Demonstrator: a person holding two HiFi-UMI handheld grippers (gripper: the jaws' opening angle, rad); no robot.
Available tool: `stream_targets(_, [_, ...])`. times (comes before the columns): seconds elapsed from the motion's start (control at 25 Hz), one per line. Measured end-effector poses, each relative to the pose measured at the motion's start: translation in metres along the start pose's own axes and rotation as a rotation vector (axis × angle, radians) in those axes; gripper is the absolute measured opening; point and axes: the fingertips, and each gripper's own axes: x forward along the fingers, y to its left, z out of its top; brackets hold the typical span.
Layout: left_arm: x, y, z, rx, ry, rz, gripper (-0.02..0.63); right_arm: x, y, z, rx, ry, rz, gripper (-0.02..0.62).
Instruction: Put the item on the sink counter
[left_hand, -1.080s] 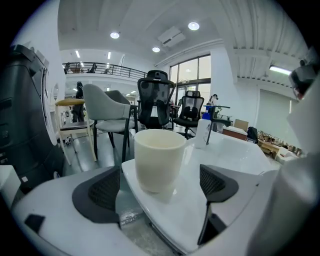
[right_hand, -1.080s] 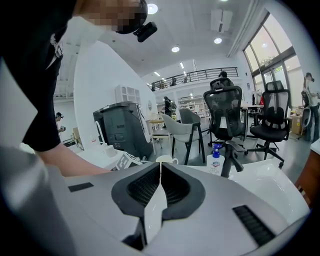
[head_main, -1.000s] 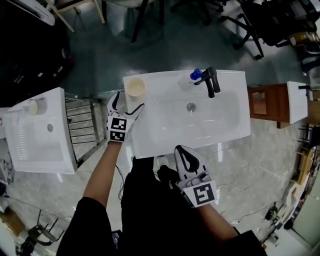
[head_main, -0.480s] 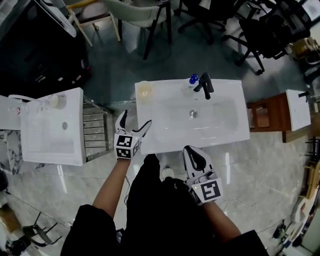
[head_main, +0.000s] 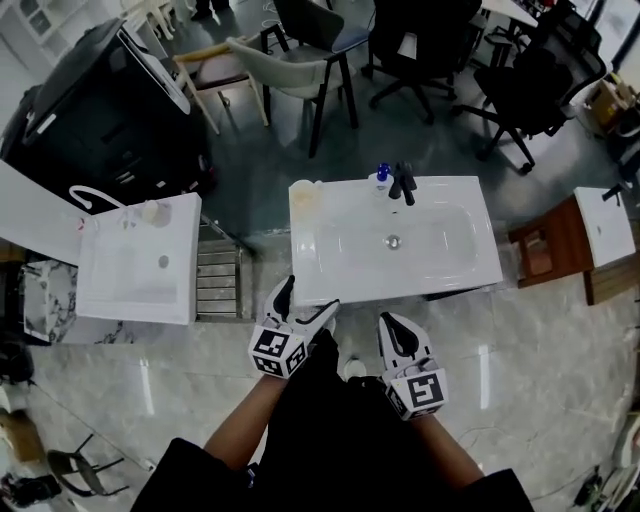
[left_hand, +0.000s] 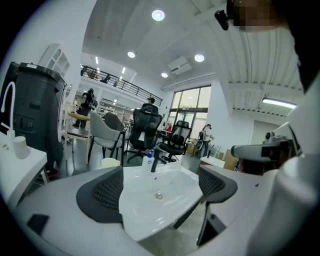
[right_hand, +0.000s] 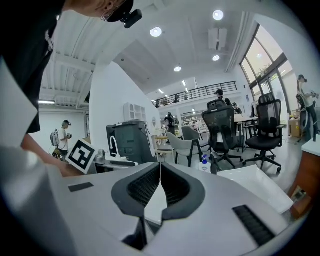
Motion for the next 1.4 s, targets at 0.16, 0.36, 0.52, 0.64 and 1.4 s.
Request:
stream_targets(0.16, [-0.030, -0.060, 0.011, 0.019, -0.057, -0.011, 0.477, -0.035, 0.004, 0.006, 0.010, -0.026, -0.008, 0.032])
stream_targets(0.36, [-0.064, -0.115, 0.008, -0.003, -0.068, -0.011, 0.464, -0.069, 0.021, -0.010, 0.015, -0.036, 0.024, 0.032])
stream_targets(0.52, [-0.094, -0.127, 0.014, 0.012, -0.096, 0.019, 0.442, -0.083, 0.036, -0.017, 0.050, -0.032, 0.039, 0.032])
stream_targets(0.64, [-0.119, -0.119, 0.028, 0.001, -0.141, 0.042, 0.384, -0.087, 0.050, -0.014, 0.034, -0.038, 0.039, 0.032])
stream_targets(1.4, [-0.325, -0.065, -0.010, 0.040, -0.142, 0.117, 0.017, -0.098, 0.275, -0.026, -0.049, -0.034, -0.066, 0.032])
